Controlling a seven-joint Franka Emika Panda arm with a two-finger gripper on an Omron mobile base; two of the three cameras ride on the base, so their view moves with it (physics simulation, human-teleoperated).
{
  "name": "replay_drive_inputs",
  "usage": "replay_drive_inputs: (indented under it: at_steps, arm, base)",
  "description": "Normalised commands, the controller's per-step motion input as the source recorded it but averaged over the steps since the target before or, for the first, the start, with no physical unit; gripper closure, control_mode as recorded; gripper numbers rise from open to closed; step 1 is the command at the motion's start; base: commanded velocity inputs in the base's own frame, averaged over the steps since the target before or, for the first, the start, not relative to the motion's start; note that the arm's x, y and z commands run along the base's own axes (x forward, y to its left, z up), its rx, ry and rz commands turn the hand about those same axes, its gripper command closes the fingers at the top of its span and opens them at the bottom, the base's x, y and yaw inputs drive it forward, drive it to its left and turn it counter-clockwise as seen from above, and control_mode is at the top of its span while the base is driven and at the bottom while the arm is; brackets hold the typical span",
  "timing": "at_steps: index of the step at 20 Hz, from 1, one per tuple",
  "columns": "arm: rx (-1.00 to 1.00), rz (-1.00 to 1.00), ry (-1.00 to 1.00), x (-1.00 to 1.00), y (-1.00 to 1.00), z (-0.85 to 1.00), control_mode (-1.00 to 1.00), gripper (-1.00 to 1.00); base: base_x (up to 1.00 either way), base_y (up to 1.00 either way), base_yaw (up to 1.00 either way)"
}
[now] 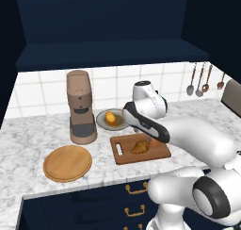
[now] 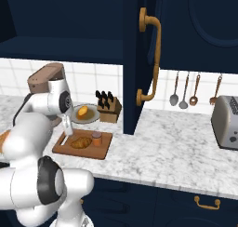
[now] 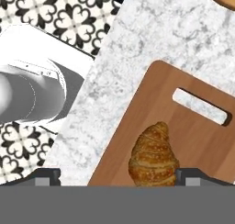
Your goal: From the different types of pastries on the counter, select a croissant and place it on the cutting board. Then retrieve a jar of jam from the cabinet and place it alongside the croissant on the cutting board.
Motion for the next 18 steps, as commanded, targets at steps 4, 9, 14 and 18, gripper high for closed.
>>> replay_drive_inputs:
  at_steps: [4, 9, 14, 18]
  arm:
    - [0.0, 0.01, -0.03, -0.79, -0.21, 0.35, -1.0, -1.0]
    - [0.0, 0.03, -0.09, -0.68, -0.01, 0.44, -1.0, -1.0]
    - [0.0, 0.04, -0.15, -0.82, 0.0, 0.48, -1.0, -1.0]
    - [0.0, 0.01, -0.21, -0.82, 0.0, 0.23, -1.0, -1.0]
  base:
    - [0.0, 0.0, 0.0]
    - [0.0, 0.0, 0.0]
    - [0.0, 0.0, 0.0]
    - [0.0, 0.0, 0.0]
